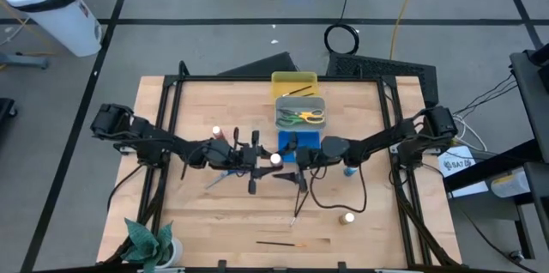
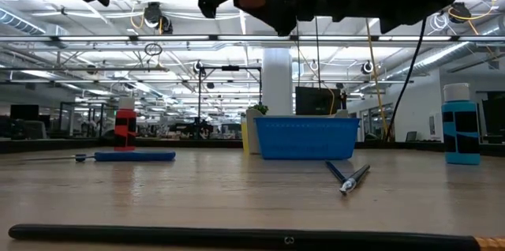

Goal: Pick & Place Paint Supplies
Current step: Put the brown paint bottle into the blue bin

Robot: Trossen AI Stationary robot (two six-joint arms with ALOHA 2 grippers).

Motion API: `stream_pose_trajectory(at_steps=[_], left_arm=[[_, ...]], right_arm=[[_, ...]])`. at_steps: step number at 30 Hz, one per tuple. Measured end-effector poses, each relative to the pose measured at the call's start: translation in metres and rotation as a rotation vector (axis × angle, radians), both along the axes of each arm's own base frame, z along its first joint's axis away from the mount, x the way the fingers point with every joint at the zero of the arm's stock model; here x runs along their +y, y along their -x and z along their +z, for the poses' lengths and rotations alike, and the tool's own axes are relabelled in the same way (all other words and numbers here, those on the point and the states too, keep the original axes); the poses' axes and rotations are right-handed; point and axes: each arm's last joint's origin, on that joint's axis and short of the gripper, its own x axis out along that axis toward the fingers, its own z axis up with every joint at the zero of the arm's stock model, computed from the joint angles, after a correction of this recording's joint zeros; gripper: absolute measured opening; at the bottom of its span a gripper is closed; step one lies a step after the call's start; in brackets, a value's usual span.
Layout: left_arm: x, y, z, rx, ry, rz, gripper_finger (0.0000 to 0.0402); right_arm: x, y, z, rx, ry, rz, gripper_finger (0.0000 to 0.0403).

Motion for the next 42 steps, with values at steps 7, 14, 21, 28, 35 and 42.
stream_pose_trajectory(at_steps=[7,14,21,28,35,42], left_arm=[[-0.003,0.001,0.000,0.000,0.011,-0.001,0.0133],[-0.005,0.002,0.002,0.004,0.048,-0.005,0.0171],[-0.008,0.022,0.025,0.020,0.039,0.012,0.0195],[-0.007,0.033,0.043,-0.037,0.058,0.060,0.0200],[-0.003,0.022,0.031,-0.034,0.096,0.078,0.0200],[-0.002,0.011,0.023,-0.084,0.055,0.060,0.0200]], right_arm=[[0.000,-0.002,0.000,-0.008,0.003,-0.006,0.0190],[0.000,-0.002,-0.002,0.013,0.010,-0.001,0.0102],[0.000,-0.002,-0.003,0.032,0.014,-0.001,0.0102],[-0.001,-0.002,-0.004,0.036,0.012,-0.013,0.0111],[-0.001,-0.002,-0.005,0.041,0.012,-0.013,0.0106],[-0.001,-0.002,-0.006,0.057,0.015,-0.014,0.0106]])
